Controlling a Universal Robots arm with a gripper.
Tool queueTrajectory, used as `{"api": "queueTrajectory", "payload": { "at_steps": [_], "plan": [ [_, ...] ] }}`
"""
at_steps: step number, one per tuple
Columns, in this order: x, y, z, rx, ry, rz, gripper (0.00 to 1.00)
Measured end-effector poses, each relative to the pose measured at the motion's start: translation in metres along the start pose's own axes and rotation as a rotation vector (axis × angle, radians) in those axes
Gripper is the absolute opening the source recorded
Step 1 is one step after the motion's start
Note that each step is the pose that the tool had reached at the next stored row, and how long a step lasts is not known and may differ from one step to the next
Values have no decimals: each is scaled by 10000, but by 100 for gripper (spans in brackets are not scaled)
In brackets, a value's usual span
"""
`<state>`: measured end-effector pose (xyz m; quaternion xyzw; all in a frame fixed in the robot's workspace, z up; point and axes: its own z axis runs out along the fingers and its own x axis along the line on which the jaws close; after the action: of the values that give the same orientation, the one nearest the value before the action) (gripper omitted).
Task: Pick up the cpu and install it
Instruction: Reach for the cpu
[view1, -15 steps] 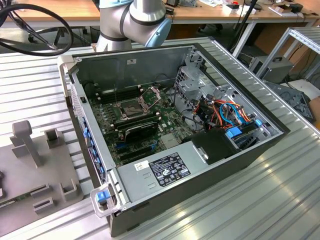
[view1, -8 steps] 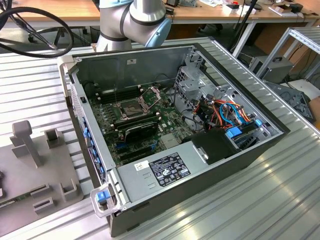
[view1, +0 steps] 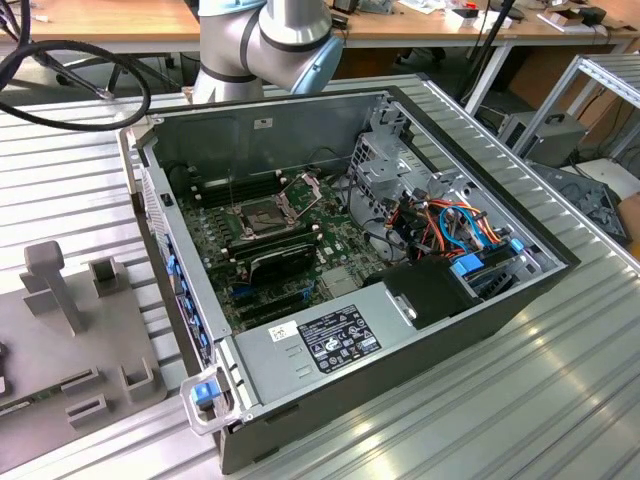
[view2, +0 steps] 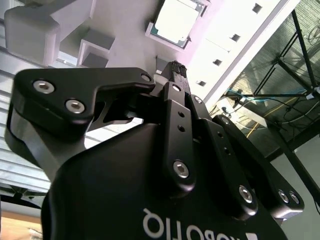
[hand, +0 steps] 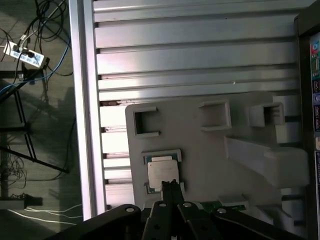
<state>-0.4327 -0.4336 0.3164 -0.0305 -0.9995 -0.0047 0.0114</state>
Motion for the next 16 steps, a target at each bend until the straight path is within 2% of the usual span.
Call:
{"api": "queueTrajectory", "payload": {
  "at_steps": [5,12,16],
  "plan": [
    [-2,-6,71,5,1,-260,11],
    [-9,-73,181,13,4,-595,11],
    [-11,-110,201,14,5,-645,11]
  ]
}}
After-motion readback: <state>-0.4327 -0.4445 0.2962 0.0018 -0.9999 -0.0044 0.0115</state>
